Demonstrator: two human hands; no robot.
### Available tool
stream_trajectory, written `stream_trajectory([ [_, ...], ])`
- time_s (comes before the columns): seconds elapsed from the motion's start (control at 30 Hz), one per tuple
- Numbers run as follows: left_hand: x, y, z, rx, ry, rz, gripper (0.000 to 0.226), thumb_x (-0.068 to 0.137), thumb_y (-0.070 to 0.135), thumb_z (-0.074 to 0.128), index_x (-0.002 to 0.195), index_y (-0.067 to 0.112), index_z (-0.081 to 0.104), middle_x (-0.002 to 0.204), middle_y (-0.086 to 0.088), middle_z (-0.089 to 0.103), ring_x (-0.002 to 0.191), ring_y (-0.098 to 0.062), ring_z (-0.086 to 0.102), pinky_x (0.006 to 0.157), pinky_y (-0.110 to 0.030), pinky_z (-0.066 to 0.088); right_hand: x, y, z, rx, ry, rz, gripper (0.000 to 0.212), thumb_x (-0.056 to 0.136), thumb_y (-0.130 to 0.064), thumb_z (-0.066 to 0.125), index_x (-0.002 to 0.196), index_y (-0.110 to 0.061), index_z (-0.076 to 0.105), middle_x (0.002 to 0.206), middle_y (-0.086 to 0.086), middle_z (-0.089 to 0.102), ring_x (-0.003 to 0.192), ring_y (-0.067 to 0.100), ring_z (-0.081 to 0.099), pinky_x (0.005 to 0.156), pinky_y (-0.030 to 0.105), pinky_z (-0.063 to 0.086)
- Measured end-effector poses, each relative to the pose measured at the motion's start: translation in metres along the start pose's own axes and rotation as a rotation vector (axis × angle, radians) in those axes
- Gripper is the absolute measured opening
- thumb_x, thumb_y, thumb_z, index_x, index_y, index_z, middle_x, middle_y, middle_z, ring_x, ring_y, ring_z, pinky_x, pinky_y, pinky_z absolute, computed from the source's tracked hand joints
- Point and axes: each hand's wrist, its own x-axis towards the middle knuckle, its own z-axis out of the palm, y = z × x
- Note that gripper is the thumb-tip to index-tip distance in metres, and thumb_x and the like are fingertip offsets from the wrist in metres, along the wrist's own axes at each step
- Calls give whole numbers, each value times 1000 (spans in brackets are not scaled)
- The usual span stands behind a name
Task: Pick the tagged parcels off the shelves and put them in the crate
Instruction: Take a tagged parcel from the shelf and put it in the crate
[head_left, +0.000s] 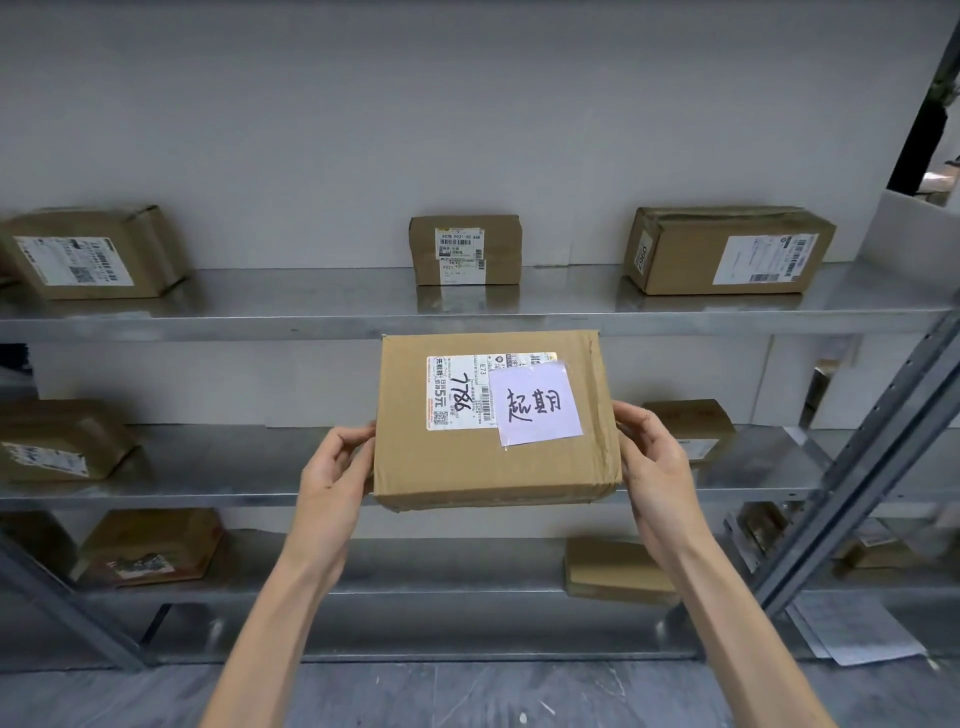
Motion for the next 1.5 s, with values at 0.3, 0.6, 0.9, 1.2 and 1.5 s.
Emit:
stream_trajectory([
  [0.3,5,-10,6,-3,-32,7,31,103,20,49,131,29,60,122,13,68,118,-7,61,85,-27,51,4,10,0,-97,-15,37,38,102,-11,49,122,-41,60,130,-6,65,122,10,59,105,42,49],
  [0.6,17,-17,36,-10,-103,-11,31,103,18,48,129,29,61,122,14,68,114,-5,61,81,-24,53,1,8,-25,-114,83,40,39,101,-10,51,134,-28,60,127,-9,67,119,5,60,106,38,49],
  [0.9,33,-11,127,-71,-404,-1,32,104,18,48,130,30,61,122,17,67,117,-5,60,88,-26,50,-37,-21,-98,-180,391,-38,38,100,-6,52,131,-25,63,120,-13,70,112,0,64,92,20,54],
  [1.2,1,3,230,-125,-837,22,31,102,20,51,127,33,63,124,15,67,122,-8,58,104,-43,48,-138,-47,-157,-243,866,-92,39,98,-1,52,125,-25,66,116,-13,72,111,3,64,90,26,53],
  [1.5,-112,12,321,-202,-1297,56,31,102,12,51,126,26,64,119,16,70,115,-2,61,98,-29,50,-284,-63,-195,-260,1340,-127,40,98,-1,54,122,-29,66,111,-17,73,104,-1,66,82,18,55],
])
